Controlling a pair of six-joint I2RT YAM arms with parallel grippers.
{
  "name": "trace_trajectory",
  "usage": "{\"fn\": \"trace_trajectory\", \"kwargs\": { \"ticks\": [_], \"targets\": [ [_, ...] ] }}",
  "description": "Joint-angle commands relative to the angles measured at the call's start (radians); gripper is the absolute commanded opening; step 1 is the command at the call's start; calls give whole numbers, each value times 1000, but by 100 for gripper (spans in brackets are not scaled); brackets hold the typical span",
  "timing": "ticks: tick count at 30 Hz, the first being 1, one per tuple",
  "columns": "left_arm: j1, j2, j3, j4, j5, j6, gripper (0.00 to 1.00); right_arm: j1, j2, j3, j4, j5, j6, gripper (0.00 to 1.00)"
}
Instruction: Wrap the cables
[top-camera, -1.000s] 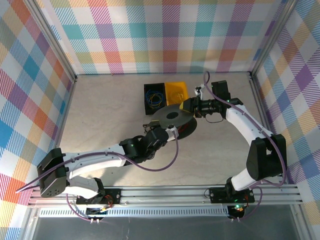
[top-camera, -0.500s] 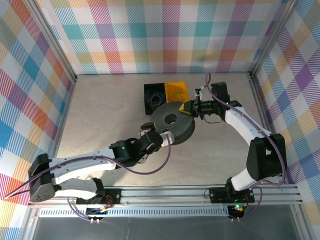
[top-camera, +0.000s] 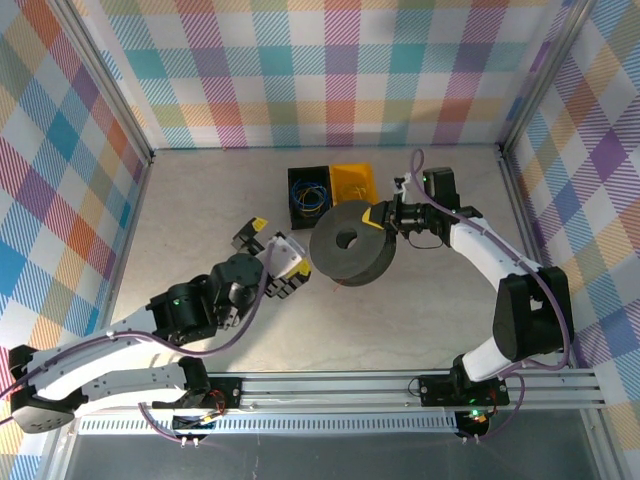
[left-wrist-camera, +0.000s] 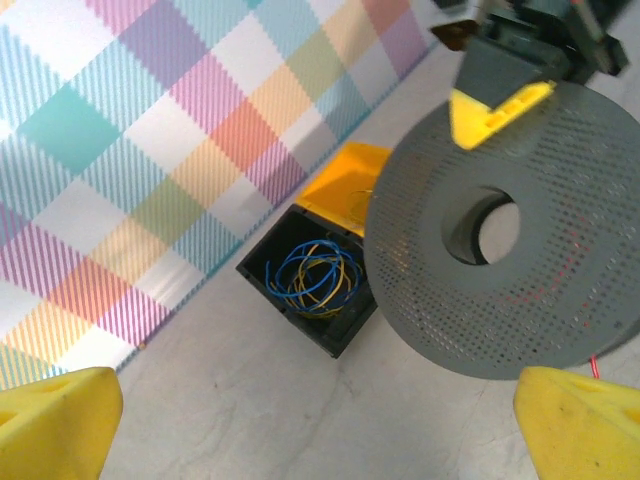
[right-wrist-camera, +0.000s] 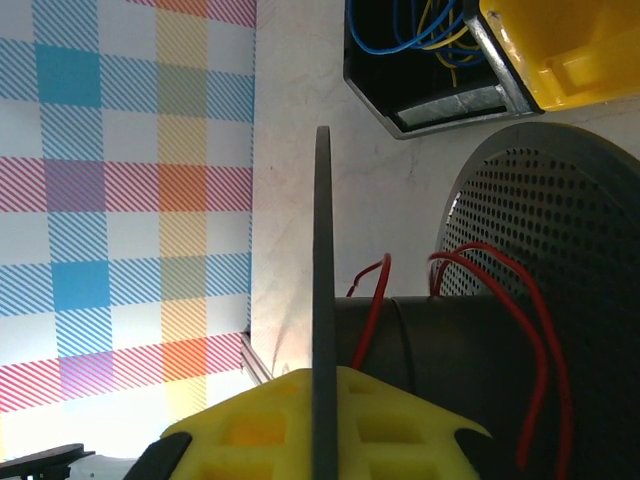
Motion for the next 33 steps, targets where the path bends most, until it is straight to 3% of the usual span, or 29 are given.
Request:
{"fn": "trace_trajectory", "kwargs": {
  "ticks": [1,6,9,14,23,33],
  "targets": [
    [74,-35,-26,-30,-5,-143,100,1,-62,-35,104,-57,15,0],
    [237,-33,-35,-70,67,-319,100,0,-82,-146,280,-107,100,0],
    [284,-7,-33,-69,89,-359,100,1,-89,-227,425,-115,174,0],
    [317,45,-32,-51,111,-392,100,23,-89,-323,568,-96,218,0],
    [346,41,-77,13,132,-434,100,158,-15,-510,903,78,260,0],
    [383,29,-133,55,170,-461,100,169,143,-521,932,129,224,2]
  ]
}}
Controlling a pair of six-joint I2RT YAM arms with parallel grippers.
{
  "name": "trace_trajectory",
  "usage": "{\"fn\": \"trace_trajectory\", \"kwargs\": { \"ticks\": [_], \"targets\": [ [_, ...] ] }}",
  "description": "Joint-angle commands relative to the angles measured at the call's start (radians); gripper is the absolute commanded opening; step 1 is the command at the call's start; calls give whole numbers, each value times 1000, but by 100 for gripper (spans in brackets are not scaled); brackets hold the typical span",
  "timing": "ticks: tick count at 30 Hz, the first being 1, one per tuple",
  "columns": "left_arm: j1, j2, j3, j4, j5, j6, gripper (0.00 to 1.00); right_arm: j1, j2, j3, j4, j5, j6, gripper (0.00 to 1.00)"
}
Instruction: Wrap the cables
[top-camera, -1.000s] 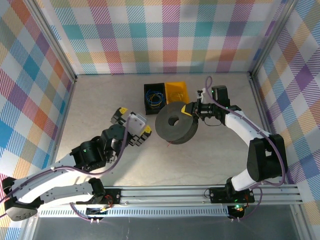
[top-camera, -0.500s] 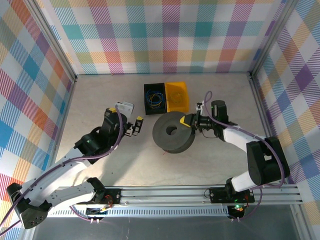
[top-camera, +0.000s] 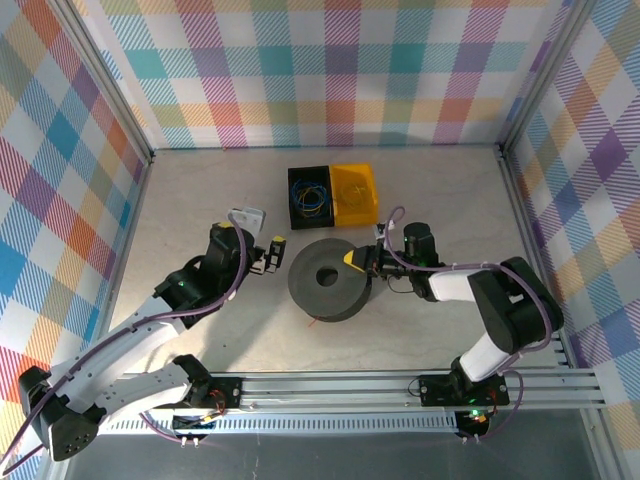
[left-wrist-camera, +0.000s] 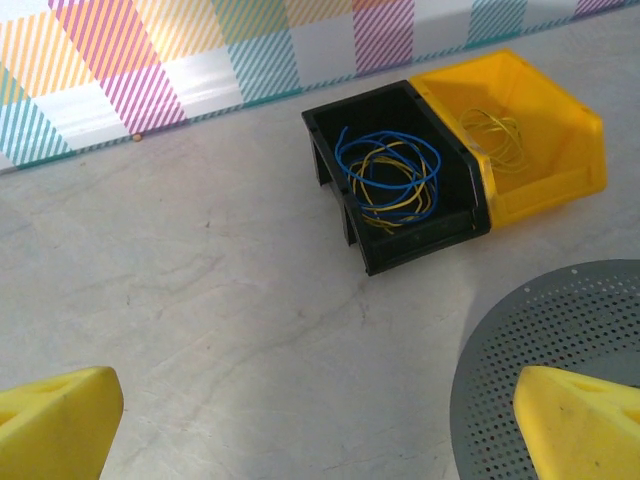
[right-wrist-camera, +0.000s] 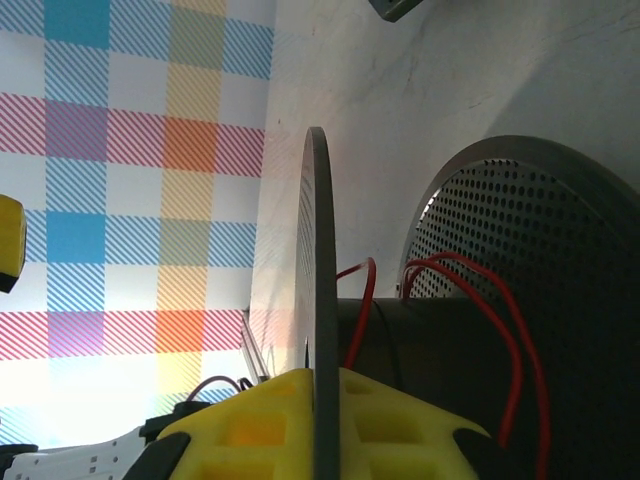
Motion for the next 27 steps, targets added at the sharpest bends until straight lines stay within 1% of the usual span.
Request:
{"fn": "trace_trajectory", "kwargs": {
  "ticks": [1,3,6,8,10,12,13,14,16,18,19,20,24,27],
  "targets": [
    [17,-28,-27,49,17,-33,100,7,67,4,26,73,-43,8],
    [21,-35,-37,54,20,-36,100,10,96,15,18,84,-54,19],
    [24,-44,-43,49,20,-34,100,13,111,33,-17,95,-73,30],
    [29,-49,-45,44,20,-30,100,15,100,46,-63,103,-98,36],
    [33,-52,-46,40,18,-25,100,15,75,65,-148,113,-134,42],
    [40,-56,-48,40,19,-23,100,15,29,94,-261,127,-188,46],
    [44,-57,-48,40,22,-22,100,15,4,109,-318,136,-216,49],
    [49,-59,-48,42,26,-20,100,15,-27,126,-388,150,-252,54],
    [63,-59,-46,42,50,-14,100,14,-82,169,-529,182,-326,69],
    [78,-54,-39,40,63,-11,100,15,-139,214,-671,222,-404,90],
    [86,-53,-35,39,69,-9,100,13,-162,234,-733,239,-436,96],
    [95,-50,-31,39,75,-5,100,12,-187,260,-803,266,-474,99],
    [147,-49,9,45,100,31,100,-22,-299,364,-1046,370,-621,99],
    [219,-39,50,70,150,50,100,-82,-386,453,-1156,443,-727,99]
  ]
}}
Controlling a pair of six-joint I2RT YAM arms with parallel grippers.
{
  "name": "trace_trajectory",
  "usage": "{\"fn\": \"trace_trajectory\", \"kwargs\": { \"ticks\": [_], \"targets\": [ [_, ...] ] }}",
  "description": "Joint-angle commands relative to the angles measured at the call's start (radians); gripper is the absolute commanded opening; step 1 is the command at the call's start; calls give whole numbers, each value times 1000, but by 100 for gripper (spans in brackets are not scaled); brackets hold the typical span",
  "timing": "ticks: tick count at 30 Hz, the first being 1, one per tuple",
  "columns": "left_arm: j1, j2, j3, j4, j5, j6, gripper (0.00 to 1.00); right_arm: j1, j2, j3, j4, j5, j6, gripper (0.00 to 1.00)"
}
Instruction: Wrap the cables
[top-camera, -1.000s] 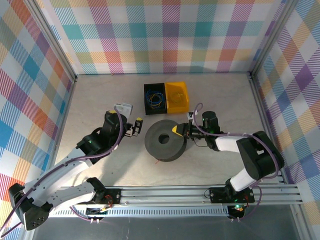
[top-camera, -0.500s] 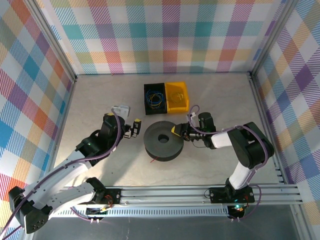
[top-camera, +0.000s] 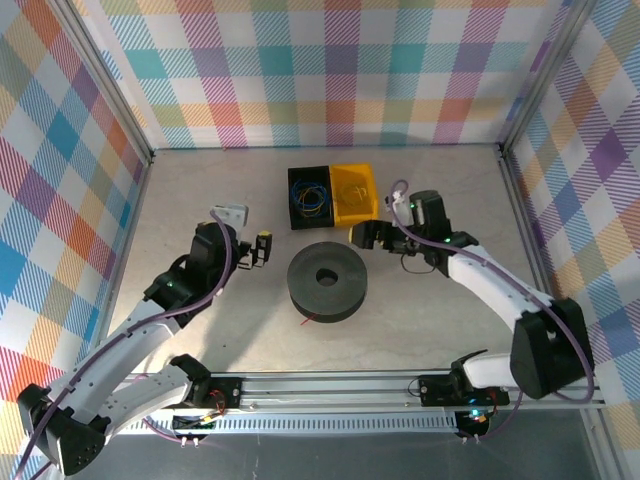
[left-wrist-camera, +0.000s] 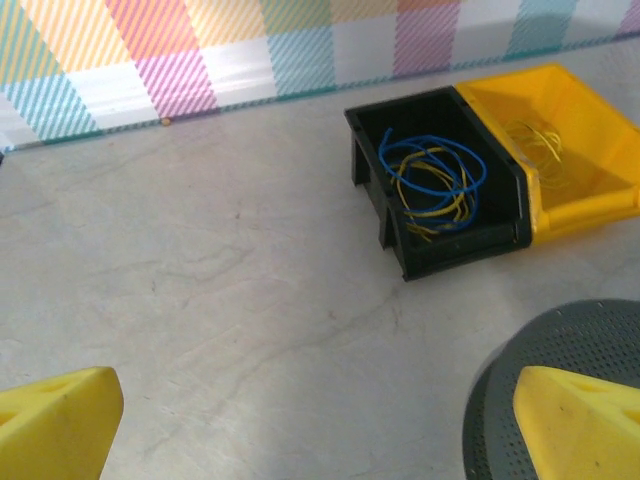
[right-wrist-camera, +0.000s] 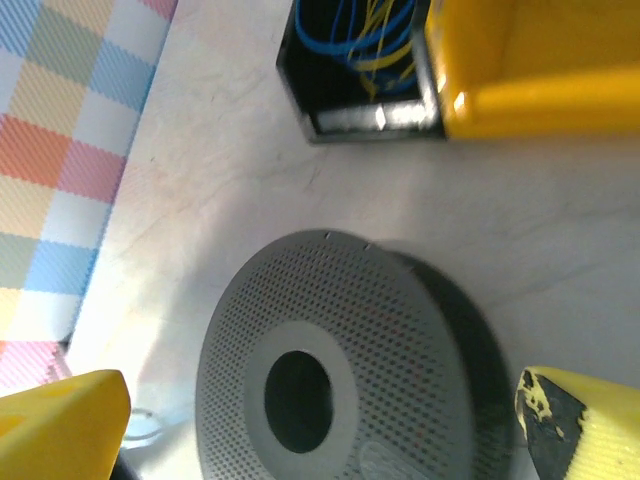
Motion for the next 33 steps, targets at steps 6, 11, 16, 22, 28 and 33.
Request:
{"fn": "trace_trajectory", "kwargs": {
  "ticks": [6,11,16,22,28,33],
  "targets": [
    [198,107,125,65,114,17,100,-147,-201,87,-157,314,-328,99],
    [271,116,-4,255,83,3,100,-169,-300,-166,184,425,-433,99],
    [322,69,-248,570,38,6,100,-198,-326,-405,487,509,-446,99],
    [358,164,-396,723,-41,-26,100,-224,-118,-479,662,526,-444,99],
    [436,254,-533,940,-23,-28,100,-233,78,-457,782,555,-440,99],
    [485,369,-524,1018,54,-38,100,-271,160,-470,921,540,-459,99]
  ]
}}
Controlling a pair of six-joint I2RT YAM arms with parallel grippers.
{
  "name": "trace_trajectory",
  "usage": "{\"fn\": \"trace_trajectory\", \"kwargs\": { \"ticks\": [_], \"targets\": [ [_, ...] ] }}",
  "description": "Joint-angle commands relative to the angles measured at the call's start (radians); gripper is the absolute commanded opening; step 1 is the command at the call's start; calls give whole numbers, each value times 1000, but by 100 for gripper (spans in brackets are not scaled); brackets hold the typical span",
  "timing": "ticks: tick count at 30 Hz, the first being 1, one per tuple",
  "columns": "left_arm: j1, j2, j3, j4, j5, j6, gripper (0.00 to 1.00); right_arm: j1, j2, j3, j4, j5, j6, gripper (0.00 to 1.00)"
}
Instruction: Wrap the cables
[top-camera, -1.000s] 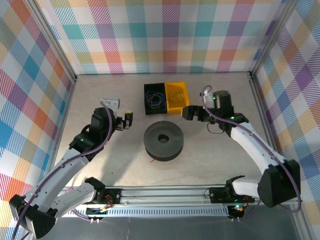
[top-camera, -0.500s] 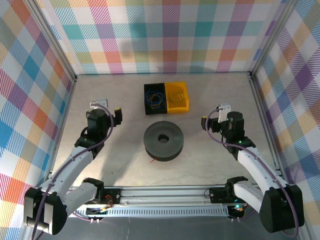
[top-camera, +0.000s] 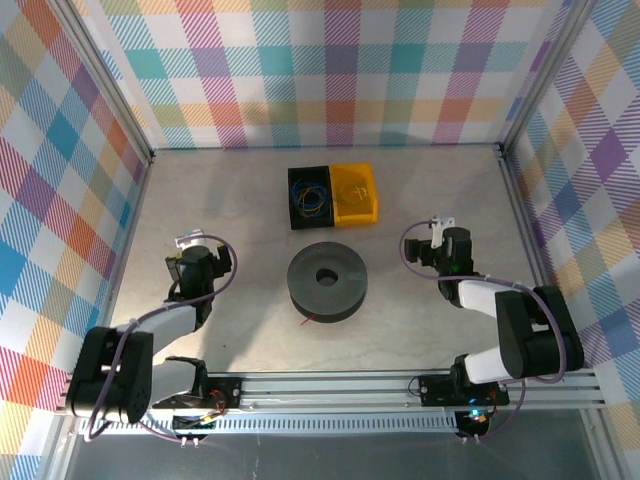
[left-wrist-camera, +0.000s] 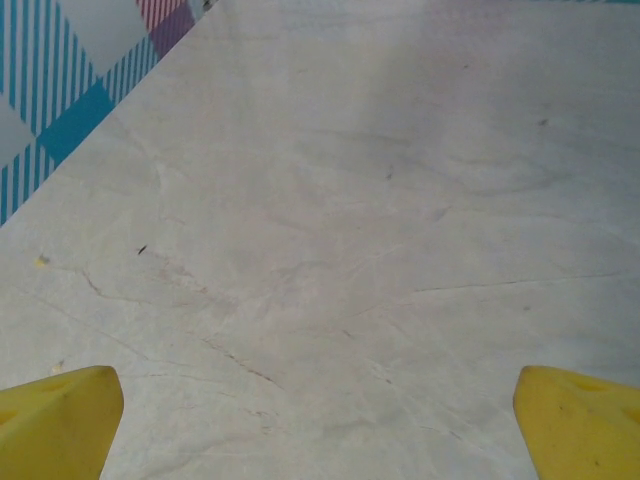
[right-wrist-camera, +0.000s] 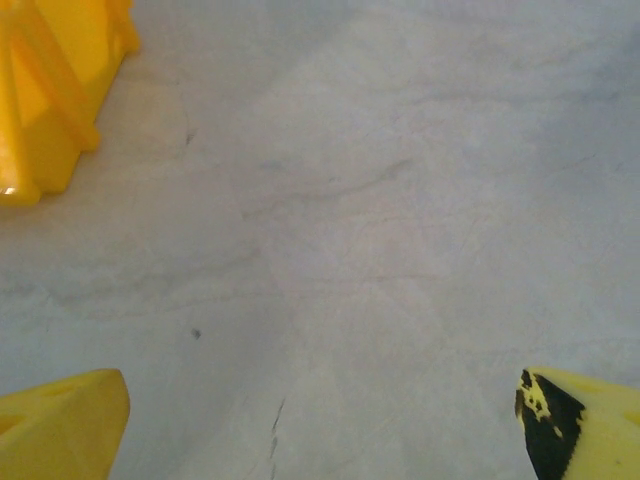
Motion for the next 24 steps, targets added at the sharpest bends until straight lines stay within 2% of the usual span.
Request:
{"fn": "trace_trajectory", "kwargs": {
  "ticks": [1,4,6,7,8,9,11,24],
  "targets": [
    [24,62,31,159,60,-15,100,-35,56,8,186,1,-3,99],
    [49,148,65,217,119,-30,100,-77,67,22,163,-56,31,99],
    [55,251,65,326,135,-43,100,-91,75,14,177,-77,41,99],
    [50,288,70,356,169,-16,100,-101,89,7,200,-98,45,99],
    [42,306,90,312,179,-11,100,-111,104,-4,234,-129,45,99],
    [41,344,87,378,189,3,100,-113,103,-5,235,-138,44,99],
    [40,335,93,341,215,2,100,-116,104,-2,229,-140,45,99],
    [42,346,95,357,214,7,100,-122,107,-5,237,-156,45,99]
  ]
}}
